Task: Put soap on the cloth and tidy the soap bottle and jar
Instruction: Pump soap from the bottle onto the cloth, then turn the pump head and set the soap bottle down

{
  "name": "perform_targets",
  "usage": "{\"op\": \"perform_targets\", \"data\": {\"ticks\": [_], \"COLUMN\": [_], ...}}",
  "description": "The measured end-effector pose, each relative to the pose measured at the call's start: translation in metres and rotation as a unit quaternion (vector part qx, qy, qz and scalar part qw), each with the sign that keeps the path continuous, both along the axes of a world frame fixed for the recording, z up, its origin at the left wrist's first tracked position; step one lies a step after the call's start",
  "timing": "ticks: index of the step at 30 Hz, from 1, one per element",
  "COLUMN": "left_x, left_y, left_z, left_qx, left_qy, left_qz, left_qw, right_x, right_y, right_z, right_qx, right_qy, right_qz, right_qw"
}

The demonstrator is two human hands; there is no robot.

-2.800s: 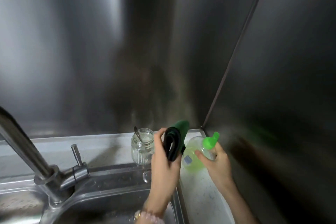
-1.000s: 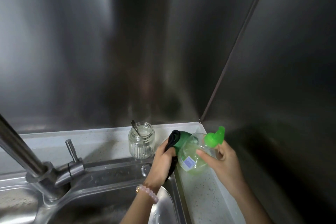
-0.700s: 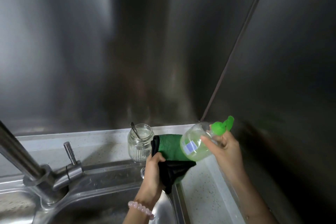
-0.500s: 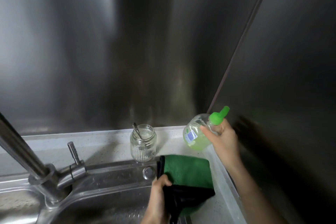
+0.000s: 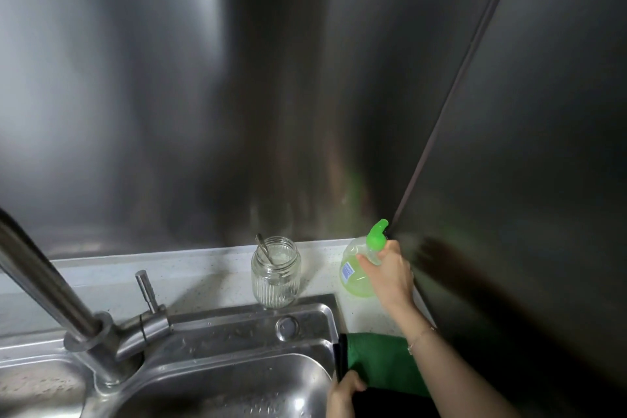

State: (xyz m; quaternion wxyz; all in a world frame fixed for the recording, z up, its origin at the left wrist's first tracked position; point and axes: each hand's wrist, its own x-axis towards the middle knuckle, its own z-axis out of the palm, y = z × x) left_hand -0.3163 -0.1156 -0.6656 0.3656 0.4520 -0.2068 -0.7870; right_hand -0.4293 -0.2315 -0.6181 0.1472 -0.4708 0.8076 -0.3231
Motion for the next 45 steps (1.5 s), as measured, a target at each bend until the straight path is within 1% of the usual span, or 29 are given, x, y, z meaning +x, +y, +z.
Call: {"op": "perform_targets", "data": {"ticks": [3, 6, 9, 11, 14, 16, 17, 19, 21, 23, 25, 29, 33, 35, 37, 38, 39, 40, 42, 43, 44, 45], "left_x": [0.003, 0.011, 0.016, 0.015, 0.007, 0.008, 0.011, 0.011, 0.006, -0.005, -0.018, -0.030, -0.031, -0.029, -0.025, -0.021, -0.016, -0.011, -0.001, 0.002, 0.004, 0.004], "left_y": [-0.009, -0.010, -0.005, 0.000, -0.005, -0.014, -0.018, -0.026, -0.034, -0.041, -0.049, -0.056, -0.062, -0.064, -0.067, -0.071, -0.075, -0.080, -0.091, -0.096, -0.101, -0.104], "left_z": [0.002, 0.012, 0.014, 0.026, 0.028, 0.023, 0.022, 0.025, 0.033, 0.040, 0.040, 0.029, 0.020, 0.015, 0.014, 0.015, 0.018, 0.021, 0.028, 0.029, 0.029, 0.029], "left_qx": [0.021, 0.005, -0.030, -0.012, -0.004, -0.034, -0.059, -0.114, -0.162, -0.218, -0.275, -0.350, -0.427, -0.447, -0.464, -0.470, -0.470, -0.460, -0.414, -0.392, -0.383, -0.385], "left_qy": [-0.012, -0.034, 0.032, 0.043, 0.000, -0.058, -0.089, -0.140, -0.178, -0.227, -0.279, -0.341, -0.411, -0.428, -0.445, -0.452, -0.449, -0.435, -0.390, -0.362, -0.344, -0.339], "left_qz": [-0.024, -0.034, -0.058, -0.095, -0.034, -0.052, -0.087, -0.190, -0.296, -0.358, -0.365, -0.348, -0.355, -0.351, -0.331, -0.308, -0.271, -0.221, -0.094, -0.023, 0.043, 0.084], "left_qw": [0.999, 0.999, 0.997, 0.994, 0.999, 0.996, 0.990, 0.965, 0.924, 0.879, 0.844, 0.800, 0.723, 0.702, 0.691, 0.693, 0.710, 0.742, 0.817, 0.846, 0.856, 0.854], "right_x": [-0.001, -0.001, -0.002, -0.003, -0.004, -0.005, -0.006, -0.007, -0.009, -0.009, -0.010, -0.011, -0.012, -0.013, -0.015, -0.016, -0.017, -0.020, -0.025, -0.028, -0.031, -0.033], "right_y": [-0.001, 0.000, 0.001, 0.002, 0.002, 0.003, 0.003, 0.005, 0.006, 0.007, 0.007, 0.006, 0.006, 0.008, 0.010, 0.012, 0.015, 0.018, 0.023, 0.026, 0.027, 0.028], "right_z": [0.000, 0.001, 0.003, 0.006, 0.012, 0.016, 0.017, 0.020, 0.023, 0.024, 0.023, 0.021, 0.019, 0.021, 0.026, 0.031, 0.036, 0.042, 0.058, 0.066, 0.074, 0.083], "right_qx": [0.021, 0.034, 0.045, 0.052, 0.065, 0.069, 0.071, 0.075, 0.076, 0.074, 0.070, 0.072, 0.072, 0.070, 0.062, 0.056, 0.051, 0.043, 0.018, -0.002, -0.025, -0.047], "right_qy": [0.020, 0.025, 0.015, 0.012, 0.012, 0.012, 0.013, 0.018, 0.020, 0.020, 0.019, 0.023, 0.023, 0.008, -0.017, -0.030, -0.041, -0.047, -0.046, -0.038, -0.030, -0.023], "right_qz": [-0.021, -0.022, -0.007, 0.001, 0.005, 0.019, 0.027, 0.039, 0.044, 0.049, 0.053, 0.053, 0.055, 0.056, 0.056, 0.056, 0.057, 0.057, 0.053, 0.050, 0.051, 0.057], "right_qw": [0.999, 0.999, 0.999, 0.999, 0.998, 0.997, 0.997, 0.996, 0.996, 0.996, 0.996, 0.996, 0.996, 0.996, 0.996, 0.996, 0.996, 0.996, 0.997, 0.998, 0.998, 0.997]}}
